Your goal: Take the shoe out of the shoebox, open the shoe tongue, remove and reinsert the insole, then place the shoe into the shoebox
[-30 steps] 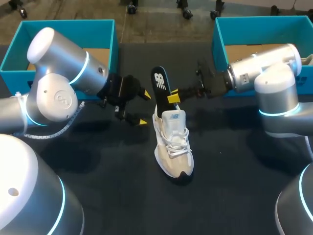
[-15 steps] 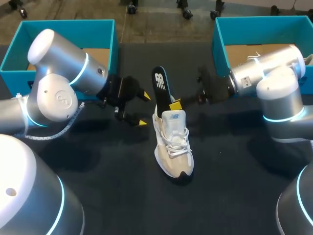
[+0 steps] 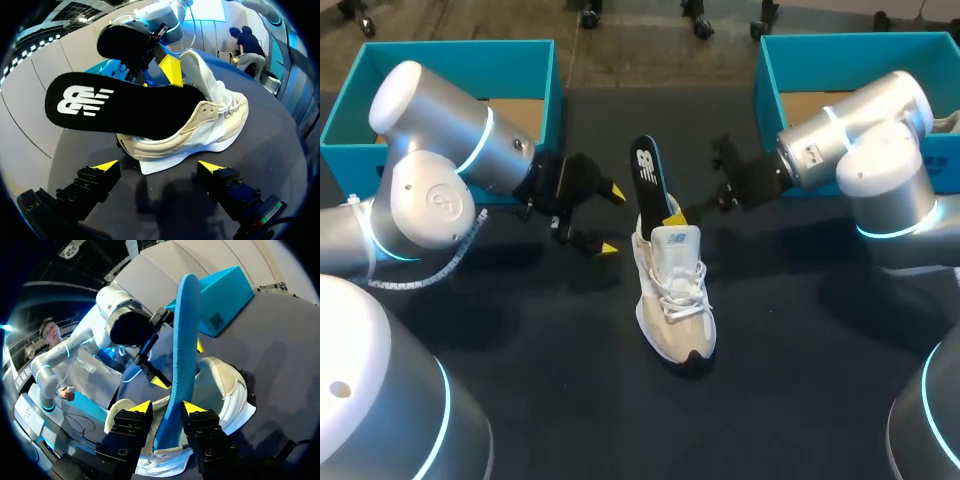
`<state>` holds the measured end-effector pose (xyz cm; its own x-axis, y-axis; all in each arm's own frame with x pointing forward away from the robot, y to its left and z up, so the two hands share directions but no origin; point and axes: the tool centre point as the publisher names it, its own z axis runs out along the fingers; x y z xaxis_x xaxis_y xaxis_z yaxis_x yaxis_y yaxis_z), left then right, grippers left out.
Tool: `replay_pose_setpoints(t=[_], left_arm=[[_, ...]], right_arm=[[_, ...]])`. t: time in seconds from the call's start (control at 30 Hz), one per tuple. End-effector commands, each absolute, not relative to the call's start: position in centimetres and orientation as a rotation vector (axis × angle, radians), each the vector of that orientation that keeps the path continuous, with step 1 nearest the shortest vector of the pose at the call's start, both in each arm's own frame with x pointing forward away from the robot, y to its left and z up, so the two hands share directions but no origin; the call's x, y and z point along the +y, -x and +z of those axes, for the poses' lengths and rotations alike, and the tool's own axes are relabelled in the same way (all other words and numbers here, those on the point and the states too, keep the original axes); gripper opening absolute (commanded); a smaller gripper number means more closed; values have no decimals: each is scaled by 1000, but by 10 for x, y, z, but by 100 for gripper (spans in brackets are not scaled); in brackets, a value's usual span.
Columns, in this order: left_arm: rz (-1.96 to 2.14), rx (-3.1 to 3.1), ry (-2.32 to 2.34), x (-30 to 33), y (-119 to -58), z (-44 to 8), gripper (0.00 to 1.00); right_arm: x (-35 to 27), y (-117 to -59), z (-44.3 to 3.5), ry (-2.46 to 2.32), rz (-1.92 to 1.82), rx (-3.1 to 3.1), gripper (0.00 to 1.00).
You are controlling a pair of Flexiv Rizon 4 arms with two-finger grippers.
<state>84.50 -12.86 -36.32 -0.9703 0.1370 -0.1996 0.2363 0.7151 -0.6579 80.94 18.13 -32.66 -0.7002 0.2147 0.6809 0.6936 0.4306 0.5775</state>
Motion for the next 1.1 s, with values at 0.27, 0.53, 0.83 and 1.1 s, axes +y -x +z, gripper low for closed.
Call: replay_pose_setpoints(t=[0.27,0.53,0.83,1.1], left_arm=[[-1101,2770,-307,-122,-842,-360,100],[-1098,2757,-326,-122,-841,-354,100],[-1098,2755,-329,-122,-841,-355,100],[-1102,2756,-318,-120,-841,-357,100]], right_arm=[[189,-816,-337,779,-1071,-2201,35],[190,-814,-351,791,-1025,-2198,36],[193,-815,-360,787,-999,-2176,22],[193,-812,-359,790,-993,-2162,0]])
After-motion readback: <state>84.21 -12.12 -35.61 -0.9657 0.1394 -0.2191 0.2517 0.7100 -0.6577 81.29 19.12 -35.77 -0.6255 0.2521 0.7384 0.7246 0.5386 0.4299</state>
